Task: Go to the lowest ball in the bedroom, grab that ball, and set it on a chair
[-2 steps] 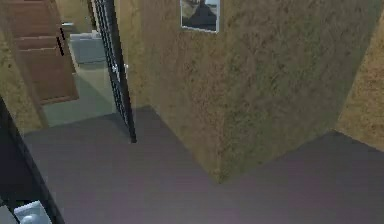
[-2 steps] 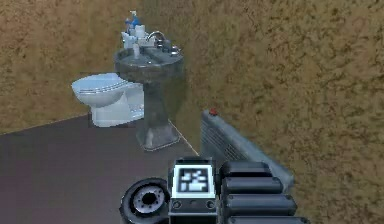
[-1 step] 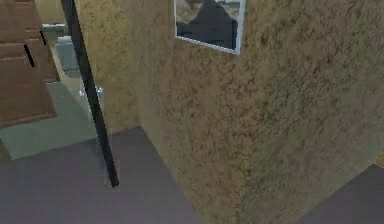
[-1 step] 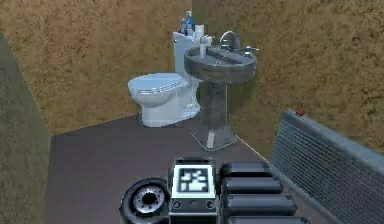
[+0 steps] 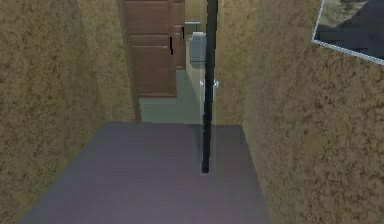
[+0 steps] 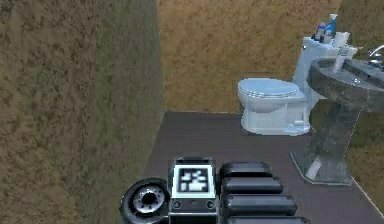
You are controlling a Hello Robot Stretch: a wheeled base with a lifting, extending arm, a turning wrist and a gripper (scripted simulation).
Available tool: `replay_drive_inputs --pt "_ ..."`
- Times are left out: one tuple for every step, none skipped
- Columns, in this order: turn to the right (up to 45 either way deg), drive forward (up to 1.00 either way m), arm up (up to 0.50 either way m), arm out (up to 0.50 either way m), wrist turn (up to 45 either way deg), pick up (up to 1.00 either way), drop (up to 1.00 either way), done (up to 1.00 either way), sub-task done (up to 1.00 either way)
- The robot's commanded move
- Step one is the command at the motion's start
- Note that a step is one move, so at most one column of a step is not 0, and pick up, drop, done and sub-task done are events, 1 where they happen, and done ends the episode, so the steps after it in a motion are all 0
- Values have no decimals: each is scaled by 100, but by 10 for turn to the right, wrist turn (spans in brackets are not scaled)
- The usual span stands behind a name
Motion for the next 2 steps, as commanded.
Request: replay_drive_inputs --pt "0 15 0 0 0 0 0 0 0" --pt "-120 0 0 0 0 0 0 0 0"
